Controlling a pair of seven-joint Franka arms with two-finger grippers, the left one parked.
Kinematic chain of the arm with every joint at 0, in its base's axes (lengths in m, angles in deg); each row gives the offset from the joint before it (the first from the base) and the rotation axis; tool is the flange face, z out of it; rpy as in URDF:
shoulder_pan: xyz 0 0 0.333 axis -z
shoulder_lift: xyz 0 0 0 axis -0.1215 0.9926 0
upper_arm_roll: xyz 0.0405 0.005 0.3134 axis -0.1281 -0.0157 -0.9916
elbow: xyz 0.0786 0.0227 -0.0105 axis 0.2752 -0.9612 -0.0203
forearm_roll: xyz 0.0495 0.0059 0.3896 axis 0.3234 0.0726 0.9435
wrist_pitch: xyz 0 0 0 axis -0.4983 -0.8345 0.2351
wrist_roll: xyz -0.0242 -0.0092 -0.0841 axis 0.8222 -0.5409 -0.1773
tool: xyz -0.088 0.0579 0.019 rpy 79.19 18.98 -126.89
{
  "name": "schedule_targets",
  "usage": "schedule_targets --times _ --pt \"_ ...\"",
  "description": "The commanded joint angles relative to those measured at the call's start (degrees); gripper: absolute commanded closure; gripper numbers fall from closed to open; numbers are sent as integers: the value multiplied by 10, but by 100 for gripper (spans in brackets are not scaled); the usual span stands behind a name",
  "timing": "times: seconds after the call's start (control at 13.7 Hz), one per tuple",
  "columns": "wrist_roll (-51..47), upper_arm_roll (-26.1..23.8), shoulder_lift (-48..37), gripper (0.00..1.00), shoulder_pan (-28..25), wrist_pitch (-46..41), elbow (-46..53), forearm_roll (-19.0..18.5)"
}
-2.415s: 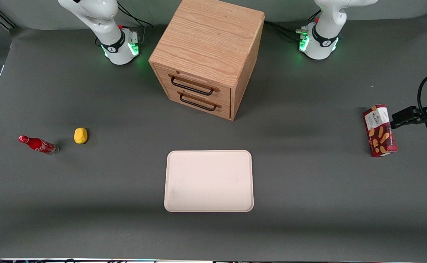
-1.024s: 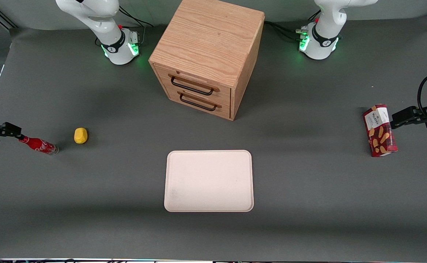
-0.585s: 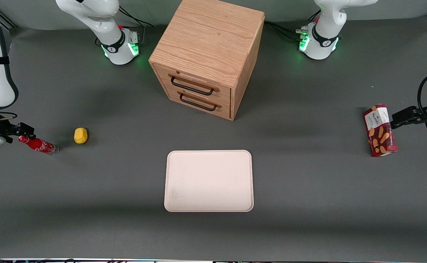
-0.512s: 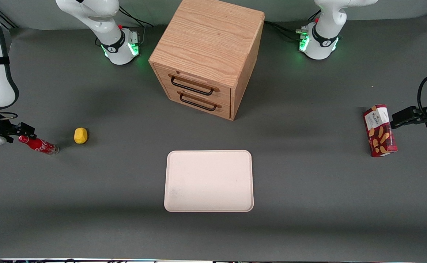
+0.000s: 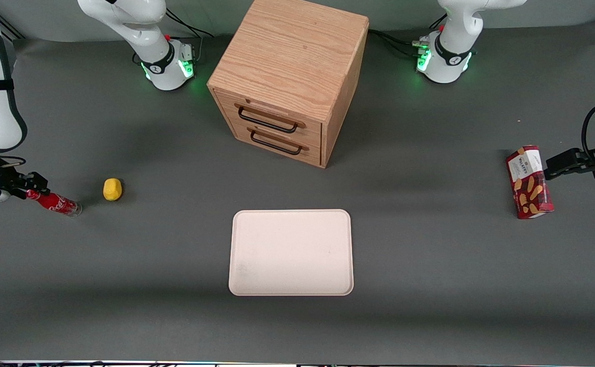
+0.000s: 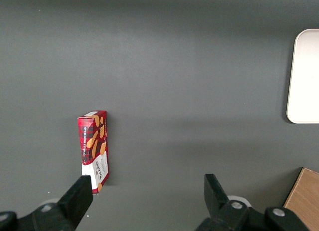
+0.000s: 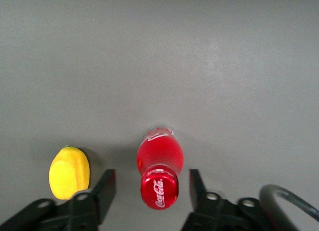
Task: Place coke bottle on tray
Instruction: 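Close the right gripper on the bottle cap and lift it upright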
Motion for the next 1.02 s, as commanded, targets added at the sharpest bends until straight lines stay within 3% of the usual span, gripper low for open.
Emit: schedule_targets --times 0.0,0.15,0.51,0.95 --pt "27 7 -11 78 -8 5 -9 9" --pt "30 7 -11 100 -8 5 -9 9" --pt "29 6 -16 100 -9 -10 12 8" --pt "21 3 -19 100 -19 -265 212 -5"
